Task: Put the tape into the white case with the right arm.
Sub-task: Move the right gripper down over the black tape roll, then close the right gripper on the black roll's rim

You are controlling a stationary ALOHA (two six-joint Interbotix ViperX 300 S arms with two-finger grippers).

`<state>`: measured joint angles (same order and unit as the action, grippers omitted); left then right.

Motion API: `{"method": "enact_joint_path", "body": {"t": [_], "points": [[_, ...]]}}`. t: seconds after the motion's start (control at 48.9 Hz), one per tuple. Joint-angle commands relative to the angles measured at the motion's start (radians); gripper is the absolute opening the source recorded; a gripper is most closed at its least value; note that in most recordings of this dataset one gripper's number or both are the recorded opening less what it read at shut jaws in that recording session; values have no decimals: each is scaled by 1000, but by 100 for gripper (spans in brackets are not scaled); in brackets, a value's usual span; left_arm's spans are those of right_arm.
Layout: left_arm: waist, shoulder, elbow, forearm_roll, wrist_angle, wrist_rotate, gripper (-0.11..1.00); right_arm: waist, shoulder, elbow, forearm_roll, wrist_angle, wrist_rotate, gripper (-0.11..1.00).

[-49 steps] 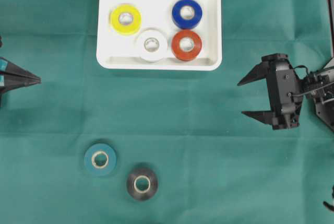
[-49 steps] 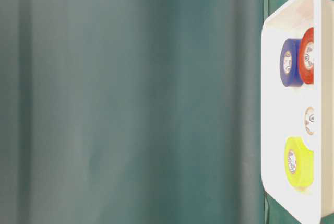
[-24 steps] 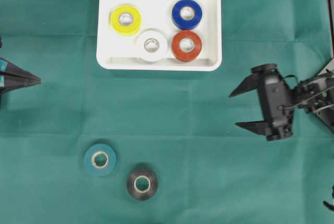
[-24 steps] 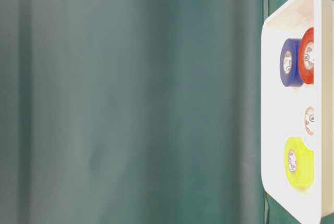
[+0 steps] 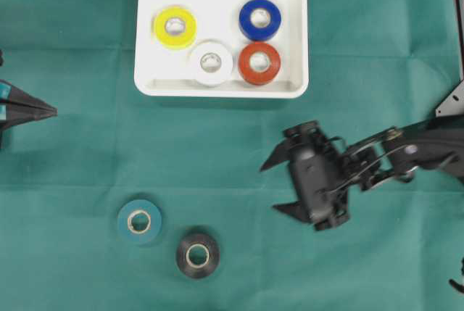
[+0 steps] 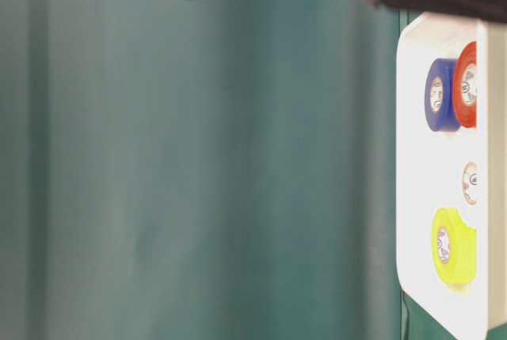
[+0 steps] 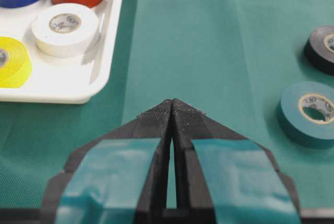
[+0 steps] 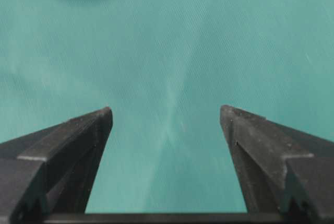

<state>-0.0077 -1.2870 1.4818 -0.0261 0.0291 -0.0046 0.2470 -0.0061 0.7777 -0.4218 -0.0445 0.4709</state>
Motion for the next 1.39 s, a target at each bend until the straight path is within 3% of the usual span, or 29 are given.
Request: {"method": "enact_joint_path", "body": {"t": [0.0,0.245,1.002,1.37], "points": [[2,8,-11,-2,-5,0,1,11,29,-69,-3,-5,0,48],[2,9,-11,-2,-5,2,1,37,137,-204,-3,0,0,48],[2,8,-9,-2,-5,3,1,84,348,-474,-3,14,5,48],[2,9,-11,-2,14,2,1,87,400,-551,2,219,12,48]]}}
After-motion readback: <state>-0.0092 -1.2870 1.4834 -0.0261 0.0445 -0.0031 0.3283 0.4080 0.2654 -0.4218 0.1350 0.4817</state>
